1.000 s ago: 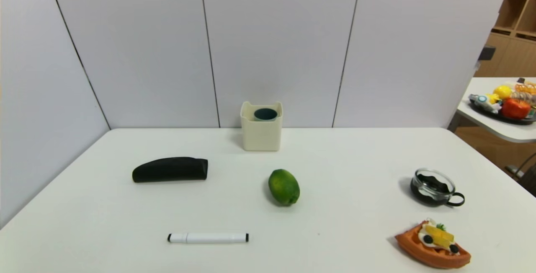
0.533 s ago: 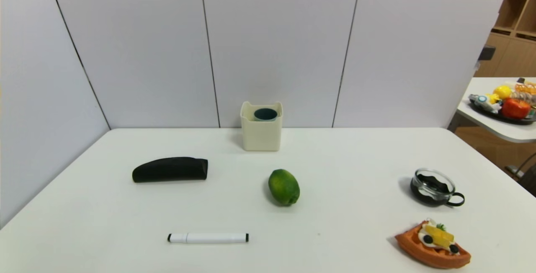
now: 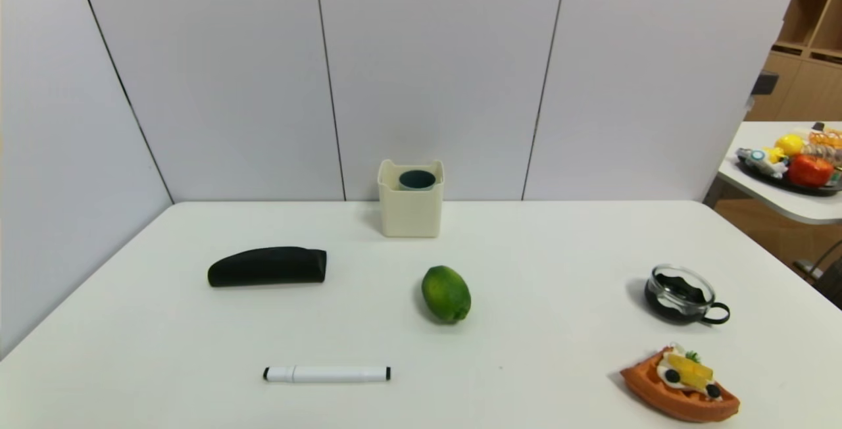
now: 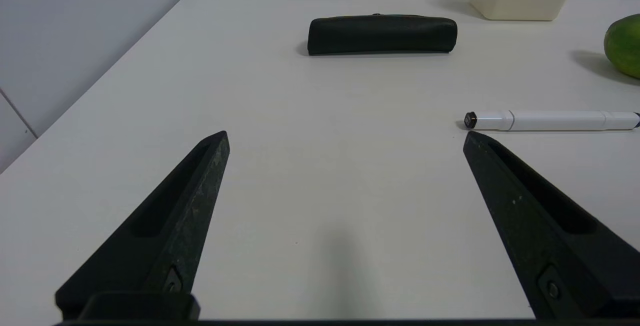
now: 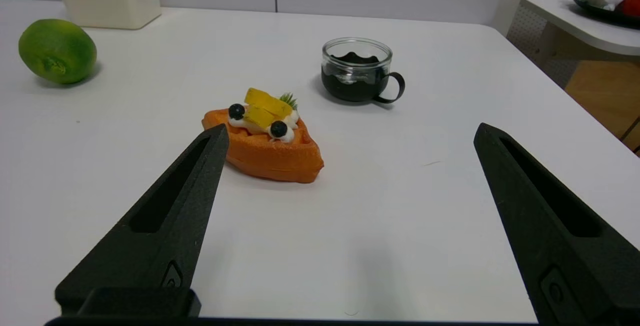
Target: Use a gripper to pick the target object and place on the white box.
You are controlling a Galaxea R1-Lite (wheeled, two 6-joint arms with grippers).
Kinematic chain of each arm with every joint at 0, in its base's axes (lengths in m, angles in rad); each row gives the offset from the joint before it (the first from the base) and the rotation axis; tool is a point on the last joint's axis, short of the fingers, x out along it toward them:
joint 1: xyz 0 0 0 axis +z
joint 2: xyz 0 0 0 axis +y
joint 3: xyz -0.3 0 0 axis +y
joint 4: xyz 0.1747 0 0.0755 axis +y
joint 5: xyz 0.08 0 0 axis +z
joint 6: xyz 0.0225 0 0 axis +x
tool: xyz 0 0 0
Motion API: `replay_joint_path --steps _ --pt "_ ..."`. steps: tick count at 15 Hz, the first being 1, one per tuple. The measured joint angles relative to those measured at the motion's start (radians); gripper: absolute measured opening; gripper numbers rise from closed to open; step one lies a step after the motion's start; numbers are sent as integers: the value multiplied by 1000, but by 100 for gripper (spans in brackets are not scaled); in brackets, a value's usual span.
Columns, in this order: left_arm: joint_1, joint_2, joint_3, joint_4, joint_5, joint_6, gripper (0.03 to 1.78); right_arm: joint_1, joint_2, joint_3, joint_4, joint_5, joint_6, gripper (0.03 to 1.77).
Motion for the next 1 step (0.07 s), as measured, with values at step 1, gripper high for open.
replay_joint_path --steps 1 --pt "0 0 0 0 0 0 169 0 0 0 0 -1 10 169"
